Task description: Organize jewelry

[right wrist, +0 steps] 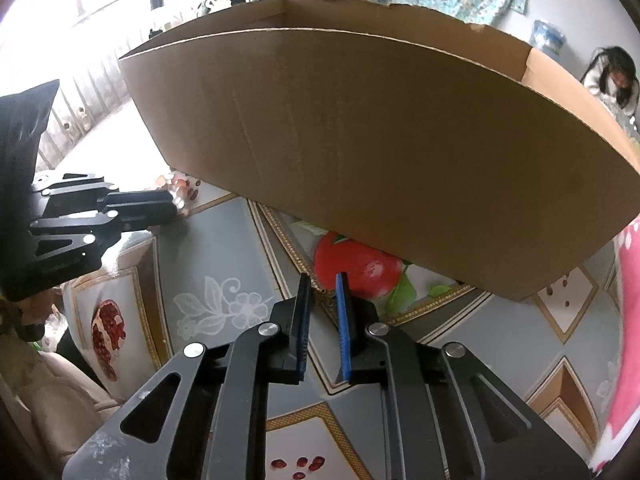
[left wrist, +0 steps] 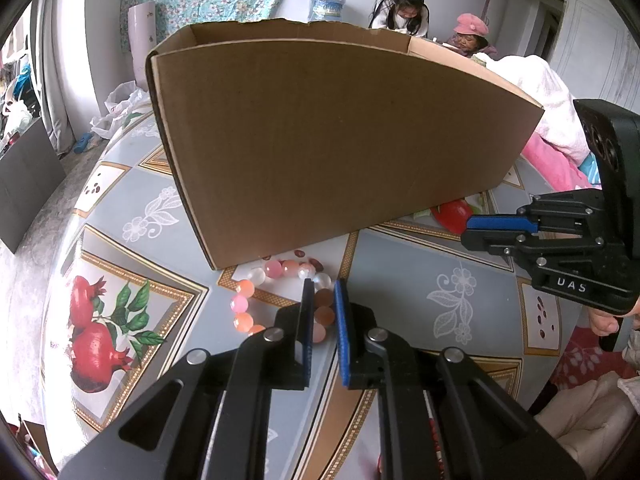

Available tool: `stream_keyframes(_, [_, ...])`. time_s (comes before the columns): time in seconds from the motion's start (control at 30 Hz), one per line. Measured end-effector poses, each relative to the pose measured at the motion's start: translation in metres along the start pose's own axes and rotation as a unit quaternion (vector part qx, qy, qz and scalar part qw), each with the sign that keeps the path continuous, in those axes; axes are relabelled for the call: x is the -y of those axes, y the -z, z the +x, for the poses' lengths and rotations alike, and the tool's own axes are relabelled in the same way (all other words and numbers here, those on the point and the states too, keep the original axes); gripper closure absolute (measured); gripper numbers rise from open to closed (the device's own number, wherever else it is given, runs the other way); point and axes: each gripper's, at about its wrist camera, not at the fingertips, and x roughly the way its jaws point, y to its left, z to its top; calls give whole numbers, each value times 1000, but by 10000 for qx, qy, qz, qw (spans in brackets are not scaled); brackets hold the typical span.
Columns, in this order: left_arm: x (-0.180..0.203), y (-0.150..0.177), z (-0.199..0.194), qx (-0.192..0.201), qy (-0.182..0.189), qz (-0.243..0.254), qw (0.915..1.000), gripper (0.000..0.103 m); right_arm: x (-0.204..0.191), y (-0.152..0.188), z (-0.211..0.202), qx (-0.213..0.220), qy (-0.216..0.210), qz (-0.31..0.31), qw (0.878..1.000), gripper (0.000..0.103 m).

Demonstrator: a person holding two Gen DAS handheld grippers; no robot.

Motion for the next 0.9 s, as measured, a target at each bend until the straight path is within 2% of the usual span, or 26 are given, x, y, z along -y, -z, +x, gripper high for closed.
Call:
stream_keyframes(0.23, [0,0,0,9,1,5,10000,94,11,9,-4,25,-41,47,10000,94])
stream_keyframes(0.3, [0,0,0,16,2,8,10000,94,14,9,-7,34,-74,65,9999,102])
stream_keyframes(0.5, [0,0,0,29,5,21,10000,94,13,11,-12,75,-74,126,9999,102])
stream_keyframes(0.6, [0,1,0,32,5,17,10000,94,15,10,-15,62,-137,169,9997,97])
stream_keyframes(0.67, [0,1,0,33,4,16,10000,94,14,12,-13,38,-142,118,9998,83])
stream_keyframes(0.9, [-1,1,-1,42,20,8,10000,94,12,11,1,-123,-110,59,9998,79])
